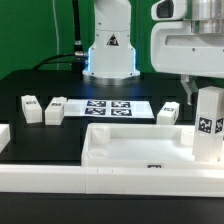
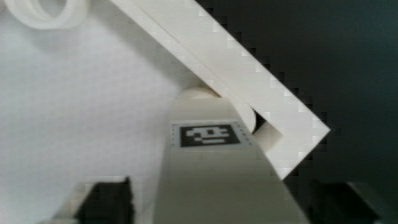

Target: Assemble desk

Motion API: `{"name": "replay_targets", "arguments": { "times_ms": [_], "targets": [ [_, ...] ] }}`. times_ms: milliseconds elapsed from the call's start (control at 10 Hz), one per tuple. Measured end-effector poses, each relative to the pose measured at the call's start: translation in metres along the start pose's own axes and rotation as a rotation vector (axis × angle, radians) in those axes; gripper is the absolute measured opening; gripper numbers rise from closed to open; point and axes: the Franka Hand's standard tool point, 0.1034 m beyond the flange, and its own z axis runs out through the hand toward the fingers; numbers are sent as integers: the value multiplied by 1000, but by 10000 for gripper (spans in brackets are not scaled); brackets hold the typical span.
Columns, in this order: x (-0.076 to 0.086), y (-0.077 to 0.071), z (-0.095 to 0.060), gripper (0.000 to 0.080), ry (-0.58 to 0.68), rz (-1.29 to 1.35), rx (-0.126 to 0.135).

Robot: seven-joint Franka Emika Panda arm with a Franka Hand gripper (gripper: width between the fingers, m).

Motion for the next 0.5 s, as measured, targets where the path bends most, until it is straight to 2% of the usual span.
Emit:
{"name": "replay_targets", "arguments": {
  "times_ms": [100, 300, 500],
  "targets": [
    [-3, 1, 0, 612, -9, -44, -14],
    [-4, -1, -1, 639, -5, -257, -29],
    [-3, 0, -1, 648, -7, -414, -29]
  ]
}}
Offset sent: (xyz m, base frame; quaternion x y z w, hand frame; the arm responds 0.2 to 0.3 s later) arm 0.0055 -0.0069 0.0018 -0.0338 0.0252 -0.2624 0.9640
